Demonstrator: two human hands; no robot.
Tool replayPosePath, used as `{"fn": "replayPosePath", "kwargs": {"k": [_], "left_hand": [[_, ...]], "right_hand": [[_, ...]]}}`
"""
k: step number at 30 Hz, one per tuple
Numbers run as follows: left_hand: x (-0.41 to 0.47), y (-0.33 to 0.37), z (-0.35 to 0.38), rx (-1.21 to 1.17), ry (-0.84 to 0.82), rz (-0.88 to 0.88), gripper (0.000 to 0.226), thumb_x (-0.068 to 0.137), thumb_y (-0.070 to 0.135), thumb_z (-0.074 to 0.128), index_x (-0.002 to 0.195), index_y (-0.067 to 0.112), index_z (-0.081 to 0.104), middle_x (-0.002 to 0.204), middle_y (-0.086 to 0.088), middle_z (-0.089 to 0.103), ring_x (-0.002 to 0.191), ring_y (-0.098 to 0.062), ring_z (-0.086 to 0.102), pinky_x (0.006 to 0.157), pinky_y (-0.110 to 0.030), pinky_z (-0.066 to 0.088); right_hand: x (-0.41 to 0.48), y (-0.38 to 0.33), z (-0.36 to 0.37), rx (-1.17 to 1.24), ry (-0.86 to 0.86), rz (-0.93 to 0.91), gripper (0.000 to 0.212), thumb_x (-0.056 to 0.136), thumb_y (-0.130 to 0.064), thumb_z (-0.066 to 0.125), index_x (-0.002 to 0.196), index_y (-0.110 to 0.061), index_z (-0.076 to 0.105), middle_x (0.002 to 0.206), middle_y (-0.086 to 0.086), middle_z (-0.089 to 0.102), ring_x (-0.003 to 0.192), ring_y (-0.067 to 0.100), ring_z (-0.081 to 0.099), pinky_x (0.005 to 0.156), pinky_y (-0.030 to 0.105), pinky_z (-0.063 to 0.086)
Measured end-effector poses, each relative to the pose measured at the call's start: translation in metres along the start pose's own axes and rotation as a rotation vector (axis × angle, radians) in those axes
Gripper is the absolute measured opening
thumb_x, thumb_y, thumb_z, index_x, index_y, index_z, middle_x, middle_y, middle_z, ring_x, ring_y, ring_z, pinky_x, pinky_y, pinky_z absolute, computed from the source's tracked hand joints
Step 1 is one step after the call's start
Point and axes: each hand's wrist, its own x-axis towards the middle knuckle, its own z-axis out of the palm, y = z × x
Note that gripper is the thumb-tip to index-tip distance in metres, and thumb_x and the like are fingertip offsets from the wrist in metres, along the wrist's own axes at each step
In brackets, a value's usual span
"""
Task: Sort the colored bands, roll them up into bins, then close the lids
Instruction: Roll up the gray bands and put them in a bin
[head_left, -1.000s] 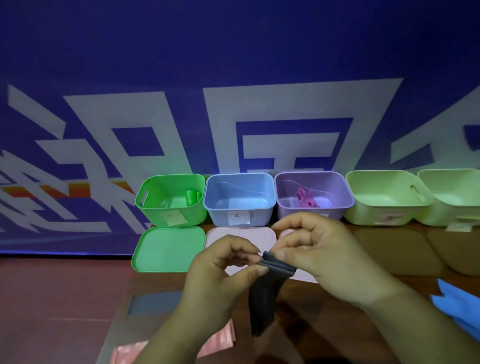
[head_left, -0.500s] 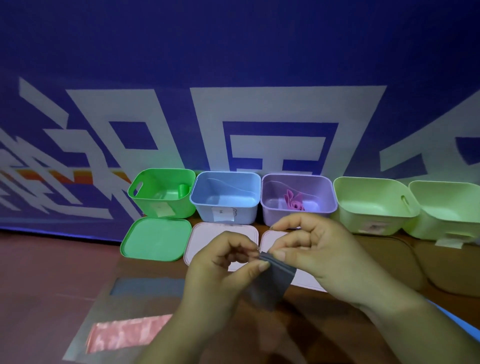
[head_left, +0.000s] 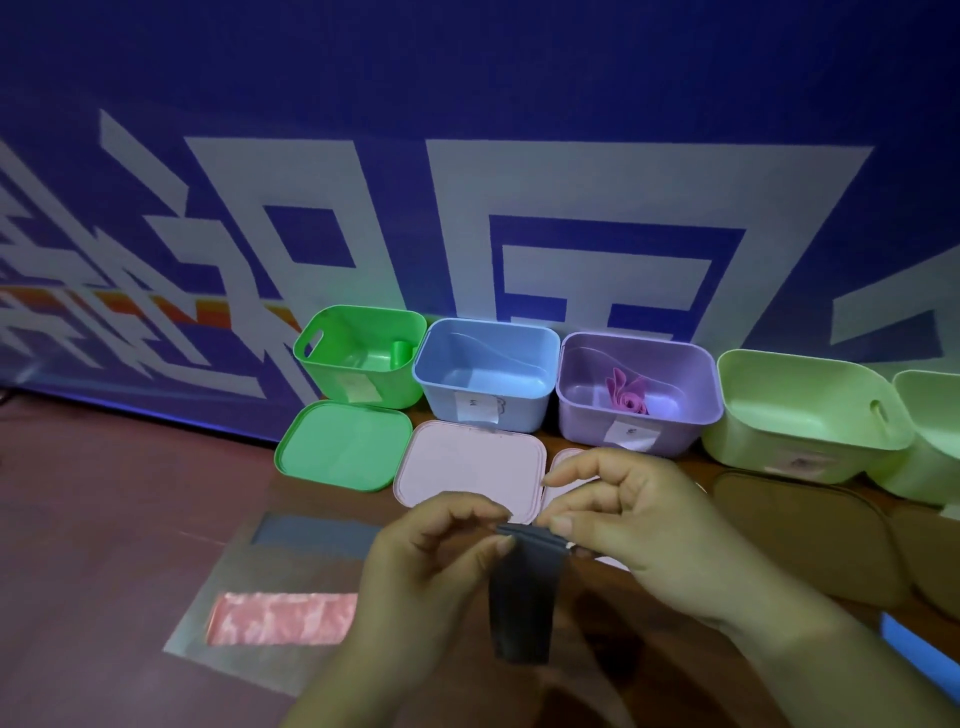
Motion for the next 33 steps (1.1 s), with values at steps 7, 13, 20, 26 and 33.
{"fn": "replayPosePath", "kwargs": {"k": [7, 13, 20, 26, 33], "left_hand": [[0.005, -0.041, -0.071, 0.016, 0.025, -0.185, 0.017, 0.073, 0.014, 0.076, 0.081, 0.029, 0.076, 0.089, -0.001, 0.07, 0.085, -0.019, 0.069, 0.077, -0.04, 0.058], [0.019, -0.075, -0.128, 0.03, 0.023, -0.365, 0.024, 0.077, -0.011, 0.075, 0.075, 0.014, 0.076, 0.08, -0.007, 0.072, 0.07, -0.006, 0.067, 0.063, -0.016, 0.051], [0.039, -0.122, -0.174, -0.023, -0.021, -0.524, 0.021, 0.077, -0.012, 0.074, 0.076, 0.009, 0.074, 0.079, -0.01, 0.073, 0.071, -0.012, 0.069, 0.065, -0.019, 0.052], [0.064, -0.149, -0.196, -0.071, -0.078, -0.606, 0.022, 0.078, -0.018, 0.069, 0.075, 0.003, 0.071, 0.071, -0.004, 0.072, 0.068, -0.013, 0.068, 0.062, -0.02, 0.054], [0.098, -0.162, -0.206, 0.034, -0.189, -0.54, 0.027, 0.078, -0.017, 0.07, 0.072, 0.009, 0.072, 0.072, -0.003, 0.072, 0.067, -0.005, 0.066, 0.064, -0.014, 0.051]], "right_hand": [[0.056, 0.037, 0.047, -0.045, 0.056, 0.137, 0.019, 0.082, -0.008, 0.074, 0.094, -0.022, 0.073, 0.083, 0.005, 0.076, 0.074, 0.015, 0.069, 0.071, 0.031, 0.053], [0.117, 0.116, 0.103, -0.234, 0.146, 0.304, 0.014, 0.074, -0.023, 0.08, 0.083, -0.033, 0.074, 0.084, -0.01, 0.075, 0.082, 0.006, 0.07, 0.087, 0.034, 0.057], [0.161, 0.188, 0.159, -0.428, 0.226, 0.473, 0.039, 0.078, -0.023, 0.081, 0.115, -0.015, 0.07, 0.113, 0.004, 0.072, 0.098, 0.012, 0.066, 0.089, 0.023, 0.048], [0.181, 0.207, 0.195, -0.618, 0.332, 0.522, 0.048, 0.079, -0.034, 0.077, 0.125, -0.023, 0.067, 0.118, 0.002, 0.069, 0.109, 0.02, 0.064, 0.096, 0.031, 0.049], [0.191, 0.206, 0.227, -0.597, 0.429, 0.509, 0.037, 0.079, -0.018, 0.074, 0.114, -0.029, 0.071, 0.109, -0.003, 0.069, 0.096, 0.018, 0.065, 0.086, 0.029, 0.052]]}}
